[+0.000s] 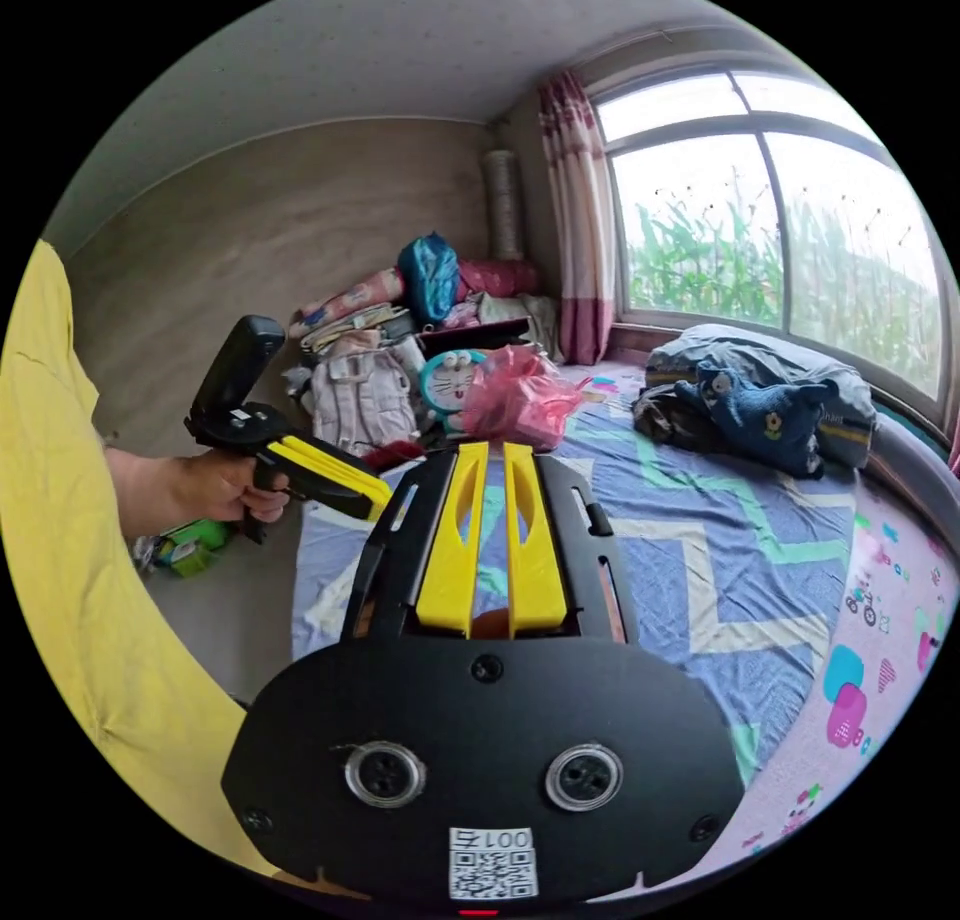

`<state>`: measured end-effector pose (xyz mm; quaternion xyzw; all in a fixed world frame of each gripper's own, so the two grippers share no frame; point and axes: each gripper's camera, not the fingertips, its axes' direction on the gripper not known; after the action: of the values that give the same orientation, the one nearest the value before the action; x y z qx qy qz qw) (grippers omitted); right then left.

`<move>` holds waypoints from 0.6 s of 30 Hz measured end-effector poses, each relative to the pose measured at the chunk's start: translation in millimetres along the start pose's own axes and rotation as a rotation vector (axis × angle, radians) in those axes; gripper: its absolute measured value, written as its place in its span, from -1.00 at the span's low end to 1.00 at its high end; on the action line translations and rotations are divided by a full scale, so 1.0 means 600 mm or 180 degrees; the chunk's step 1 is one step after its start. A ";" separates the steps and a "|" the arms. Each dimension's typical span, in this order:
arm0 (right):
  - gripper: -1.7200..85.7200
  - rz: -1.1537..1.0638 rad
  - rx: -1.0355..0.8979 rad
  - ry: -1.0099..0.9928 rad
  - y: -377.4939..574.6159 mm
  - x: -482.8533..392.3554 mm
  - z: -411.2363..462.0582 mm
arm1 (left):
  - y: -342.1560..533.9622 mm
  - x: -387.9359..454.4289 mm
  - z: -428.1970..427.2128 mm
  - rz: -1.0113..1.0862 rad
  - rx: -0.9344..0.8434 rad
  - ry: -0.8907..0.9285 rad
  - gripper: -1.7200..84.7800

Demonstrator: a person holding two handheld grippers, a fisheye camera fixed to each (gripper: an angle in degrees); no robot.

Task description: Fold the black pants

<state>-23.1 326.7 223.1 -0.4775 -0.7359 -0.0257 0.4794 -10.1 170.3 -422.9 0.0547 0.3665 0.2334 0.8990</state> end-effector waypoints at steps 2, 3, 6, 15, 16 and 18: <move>-0.88 0.0018 -0.0048 0.0259 -0.020 0.025 0.072 | -0.050 -0.049 -0.035 0.0064 0.0027 0.0055 -0.99; -0.87 0.0034 -0.0051 0.0296 -0.025 0.034 0.089 | -0.083 -0.080 -0.054 0.0084 0.0050 0.0040 -0.99; -0.80 0.0088 -0.0080 0.0435 -0.050 0.085 0.166 | -0.176 -0.149 -0.085 0.0184 0.0055 -0.0106 -0.98; -0.68 0.0128 -0.0460 0.0794 -0.101 0.290 0.467 | -0.444 -0.299 -0.161 0.0377 0.0302 -0.0192 -0.87; -0.67 0.0111 -0.0509 0.0811 -0.102 0.324 0.519 | -0.469 -0.315 -0.158 0.0418 0.0306 -0.0236 -0.87; -0.64 0.0138 -0.0598 0.0865 -0.102 0.378 0.599 | -0.503 -0.338 -0.144 0.0471 0.0319 -0.0313 -0.87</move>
<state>-331.4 625.6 220.6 -0.5281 -0.6481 -0.1485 0.5282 -80.9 -196.5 -438.2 0.1379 0.3281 0.2776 0.8923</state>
